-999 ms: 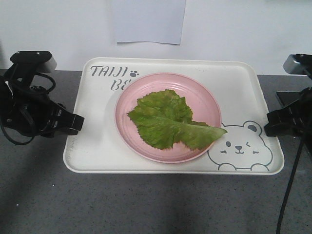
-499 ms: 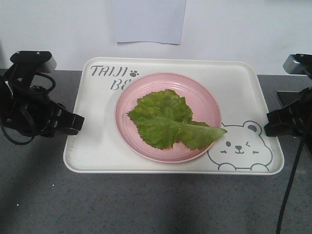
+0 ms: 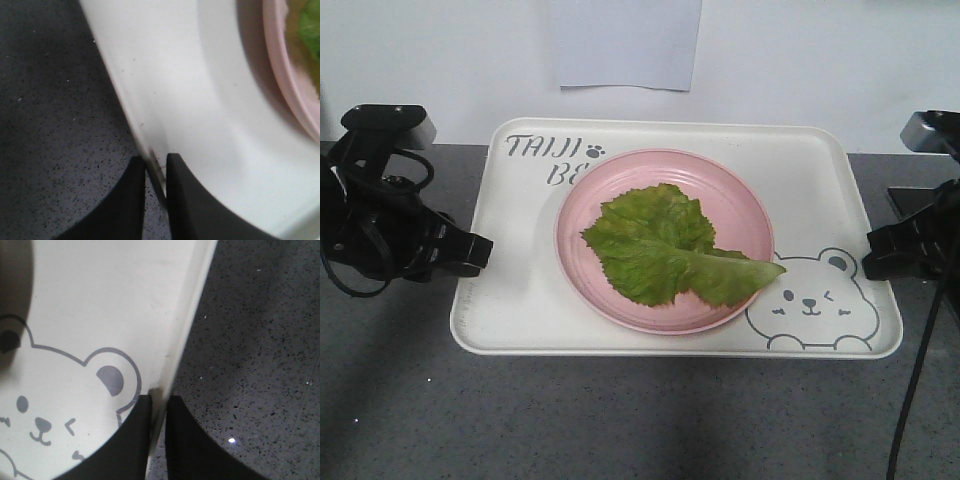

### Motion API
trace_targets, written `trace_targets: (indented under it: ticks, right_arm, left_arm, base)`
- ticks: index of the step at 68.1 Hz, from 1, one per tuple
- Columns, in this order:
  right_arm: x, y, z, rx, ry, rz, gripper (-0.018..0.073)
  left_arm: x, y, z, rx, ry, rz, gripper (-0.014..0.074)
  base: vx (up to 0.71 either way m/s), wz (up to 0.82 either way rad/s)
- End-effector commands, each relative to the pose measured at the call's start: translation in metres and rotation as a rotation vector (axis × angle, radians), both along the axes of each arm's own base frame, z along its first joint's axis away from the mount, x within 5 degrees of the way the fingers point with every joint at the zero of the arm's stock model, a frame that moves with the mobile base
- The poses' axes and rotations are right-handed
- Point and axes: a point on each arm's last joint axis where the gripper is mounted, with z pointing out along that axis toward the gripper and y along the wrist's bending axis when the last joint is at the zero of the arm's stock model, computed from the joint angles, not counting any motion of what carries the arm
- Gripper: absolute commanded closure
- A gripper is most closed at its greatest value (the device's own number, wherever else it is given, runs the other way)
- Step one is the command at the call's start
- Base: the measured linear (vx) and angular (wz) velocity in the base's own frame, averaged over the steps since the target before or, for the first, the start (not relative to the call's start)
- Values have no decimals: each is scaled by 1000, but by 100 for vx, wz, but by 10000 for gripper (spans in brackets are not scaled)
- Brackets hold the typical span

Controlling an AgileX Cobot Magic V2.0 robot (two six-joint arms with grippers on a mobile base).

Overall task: Transfer vegetables to tray and serve
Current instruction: 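Hold the tray with both grippers while the base drives to the counter, then lower the tray onto the counter with both grippers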

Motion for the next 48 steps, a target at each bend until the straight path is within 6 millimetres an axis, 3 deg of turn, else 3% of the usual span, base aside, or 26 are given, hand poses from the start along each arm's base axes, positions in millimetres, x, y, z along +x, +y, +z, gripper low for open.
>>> trace_targets:
  ticks: [1, 30, 48]
  right_arm:
    - [-5, 8, 20, 57, -84, 46, 564]
    - [-3, 10, 20, 78, -84, 40, 564]
    - [11, 9, -5, 106, 44, 30, 564]
  left_arm:
    - [-4, -6, 23, -84, -103, -12, 603]
    - [0, -5, 23, -73, -135, 0, 603]
    - [15, -1, -6, 73, -12, 21, 603]
  base:
    - [0, 0]
    - [0, 0]
    - [0, 0]
